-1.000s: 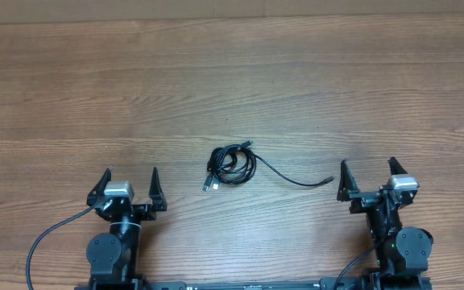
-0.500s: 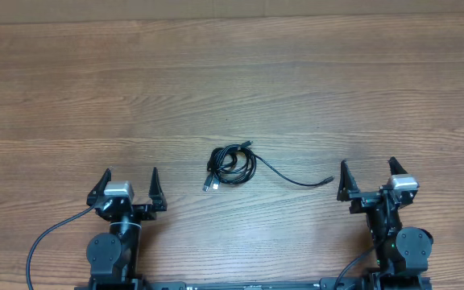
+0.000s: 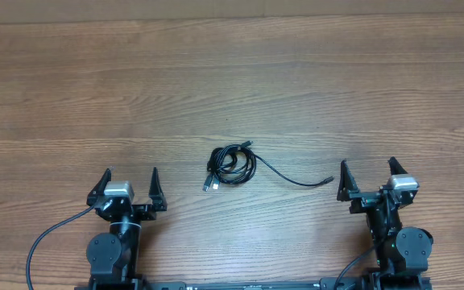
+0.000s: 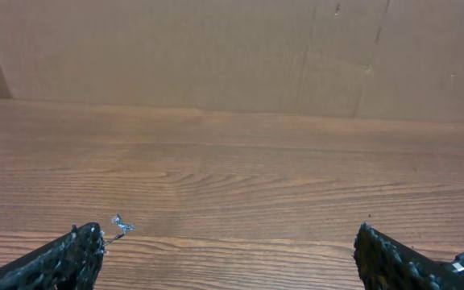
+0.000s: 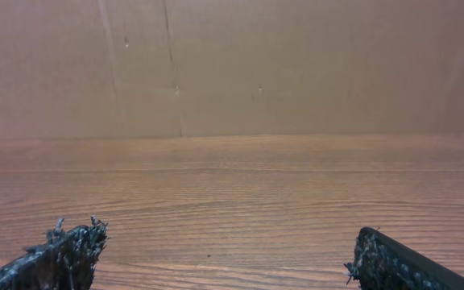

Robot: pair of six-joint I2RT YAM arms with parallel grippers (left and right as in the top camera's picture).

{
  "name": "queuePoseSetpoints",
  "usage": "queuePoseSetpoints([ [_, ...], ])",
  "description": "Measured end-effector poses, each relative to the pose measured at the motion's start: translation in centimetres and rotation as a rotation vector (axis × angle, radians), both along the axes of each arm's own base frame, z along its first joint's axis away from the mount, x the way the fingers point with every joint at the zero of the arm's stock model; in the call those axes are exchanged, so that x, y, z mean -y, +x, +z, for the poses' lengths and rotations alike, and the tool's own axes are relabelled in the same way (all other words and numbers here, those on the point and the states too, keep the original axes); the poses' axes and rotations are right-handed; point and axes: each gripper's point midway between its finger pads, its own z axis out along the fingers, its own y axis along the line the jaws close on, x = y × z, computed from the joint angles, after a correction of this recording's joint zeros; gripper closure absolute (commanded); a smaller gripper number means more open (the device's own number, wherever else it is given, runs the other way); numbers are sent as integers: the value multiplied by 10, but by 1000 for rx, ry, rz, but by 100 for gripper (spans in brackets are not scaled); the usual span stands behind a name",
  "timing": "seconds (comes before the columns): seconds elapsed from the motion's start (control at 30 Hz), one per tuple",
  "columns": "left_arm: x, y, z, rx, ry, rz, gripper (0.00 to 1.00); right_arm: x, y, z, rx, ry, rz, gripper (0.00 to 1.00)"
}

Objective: Untangle cables

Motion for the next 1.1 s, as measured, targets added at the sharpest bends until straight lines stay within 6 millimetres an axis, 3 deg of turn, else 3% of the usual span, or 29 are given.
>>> queuePoseSetpoints([
  [0.83, 11, -10, 3, -99, 77, -73, 0, 0, 0, 0, 0, 0, 0, 0],
  [1.1, 11, -3, 1, -206, 90, -83, 1, 0, 0, 0, 0, 1, 0, 0],
])
